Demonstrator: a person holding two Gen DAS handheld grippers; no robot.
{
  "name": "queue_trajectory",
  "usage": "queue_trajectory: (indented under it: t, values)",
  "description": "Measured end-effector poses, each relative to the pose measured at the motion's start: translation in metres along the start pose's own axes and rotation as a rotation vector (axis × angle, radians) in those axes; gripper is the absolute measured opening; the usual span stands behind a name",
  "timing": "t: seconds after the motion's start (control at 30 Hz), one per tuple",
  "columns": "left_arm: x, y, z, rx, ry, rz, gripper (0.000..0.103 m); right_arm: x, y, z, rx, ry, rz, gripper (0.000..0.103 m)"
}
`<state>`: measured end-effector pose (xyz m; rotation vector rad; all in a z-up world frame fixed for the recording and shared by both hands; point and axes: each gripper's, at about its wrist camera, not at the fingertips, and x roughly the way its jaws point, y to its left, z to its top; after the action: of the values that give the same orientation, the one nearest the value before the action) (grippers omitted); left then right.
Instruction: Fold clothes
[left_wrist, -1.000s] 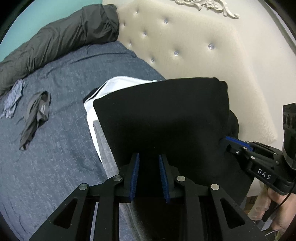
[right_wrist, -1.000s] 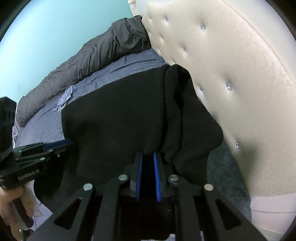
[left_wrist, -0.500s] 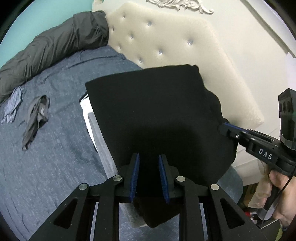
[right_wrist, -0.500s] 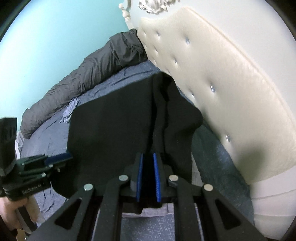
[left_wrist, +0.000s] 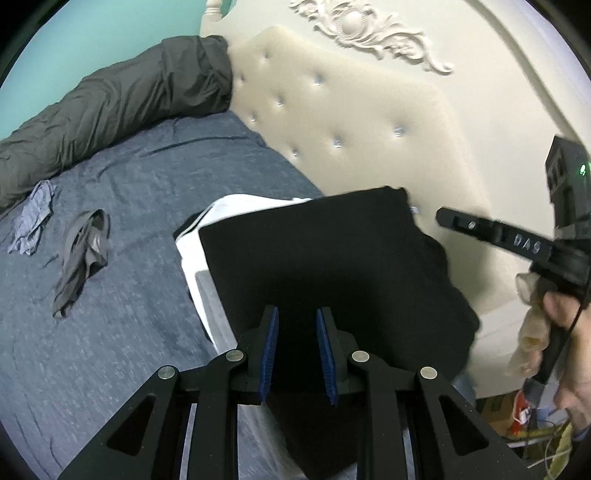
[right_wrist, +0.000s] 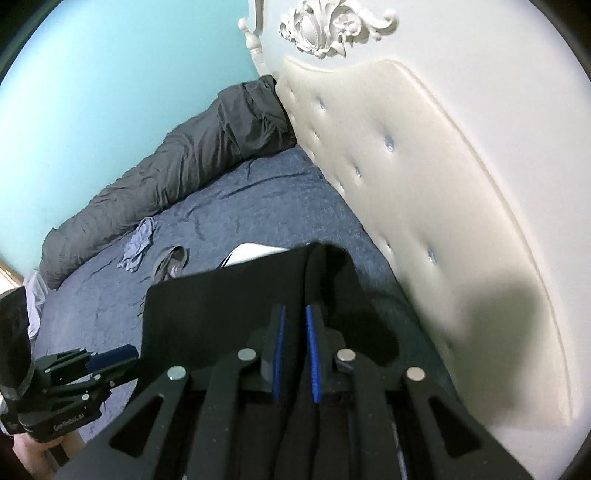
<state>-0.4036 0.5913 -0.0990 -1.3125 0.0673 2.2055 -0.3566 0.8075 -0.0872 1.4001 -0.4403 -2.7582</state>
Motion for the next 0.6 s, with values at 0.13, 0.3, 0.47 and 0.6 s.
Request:
queue_trajectory:
  t: [0.13, 0.3, 0.47, 0.6]
  values:
    - [0.018, -0.002, 0.001, 0.023, 0.04, 0.031, 0.024, 0.032, -0.005, 0.012, 0.006, 0.082, -0.021, 0.011]
    - [0.016, -0.004, -0.003, 0.036, 0.039, 0.023, 0.024, 0.055, -0.012, 0.021, 0.023, 0.139, -0.024, 0.011]
    - [-0.004, -0.007, -0.009, 0.036, 0.01, -0.012, 0.024, 0.029, -0.021, 0.009, 0.068, 0.074, 0.037, 0.011]
    - [-0.012, -0.016, -0.022, 0.053, 0.017, -0.039, 0.024, 0.0, -0.018, -0.018, 0.086, 0.03, 0.069, 0.011]
